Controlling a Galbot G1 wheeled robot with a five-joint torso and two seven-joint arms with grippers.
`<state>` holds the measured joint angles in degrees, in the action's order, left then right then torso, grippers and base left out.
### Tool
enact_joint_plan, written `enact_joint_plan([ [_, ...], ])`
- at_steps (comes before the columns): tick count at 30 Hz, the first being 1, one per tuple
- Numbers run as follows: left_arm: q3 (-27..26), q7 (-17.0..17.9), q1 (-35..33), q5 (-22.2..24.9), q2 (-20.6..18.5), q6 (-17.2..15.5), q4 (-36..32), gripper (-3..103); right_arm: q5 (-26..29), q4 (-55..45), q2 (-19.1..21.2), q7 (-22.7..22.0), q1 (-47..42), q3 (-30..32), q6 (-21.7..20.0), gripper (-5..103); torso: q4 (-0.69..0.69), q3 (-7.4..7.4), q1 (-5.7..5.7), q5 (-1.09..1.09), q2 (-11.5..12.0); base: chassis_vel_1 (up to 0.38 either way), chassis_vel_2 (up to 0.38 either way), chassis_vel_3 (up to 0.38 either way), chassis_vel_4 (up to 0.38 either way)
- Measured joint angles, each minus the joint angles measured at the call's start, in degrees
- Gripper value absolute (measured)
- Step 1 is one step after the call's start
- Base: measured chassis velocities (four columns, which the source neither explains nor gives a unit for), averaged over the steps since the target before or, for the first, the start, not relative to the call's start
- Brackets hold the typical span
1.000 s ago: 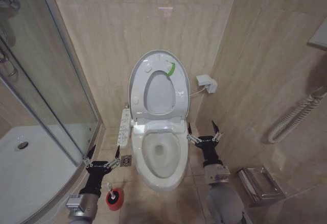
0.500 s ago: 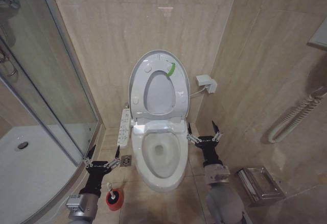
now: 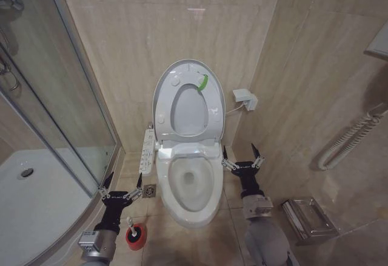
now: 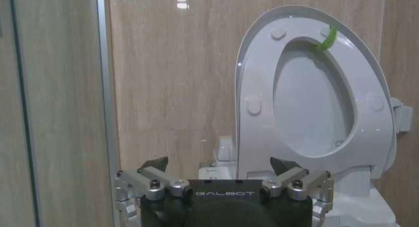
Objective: Open the toilet lid, clean the toilet bowl with a toilet brush, close the toilet lid, and flush.
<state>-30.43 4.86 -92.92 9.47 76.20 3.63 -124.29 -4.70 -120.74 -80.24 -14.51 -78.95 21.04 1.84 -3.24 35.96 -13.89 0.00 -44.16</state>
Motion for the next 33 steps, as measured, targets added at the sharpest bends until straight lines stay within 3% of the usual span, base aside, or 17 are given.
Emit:
enact_joint_plan([
  [33, 0.0, 0.0, 0.0, 0.0, 0.0, 0.0, 0.0, 100, 0.0, 0.0, 0.0, 0.0, 0.0, 0.0, 0.0, 100, 0.0, 0.0, 0.0, 0.0, 0.0, 0.0, 0.0, 0.0, 0.0],
])
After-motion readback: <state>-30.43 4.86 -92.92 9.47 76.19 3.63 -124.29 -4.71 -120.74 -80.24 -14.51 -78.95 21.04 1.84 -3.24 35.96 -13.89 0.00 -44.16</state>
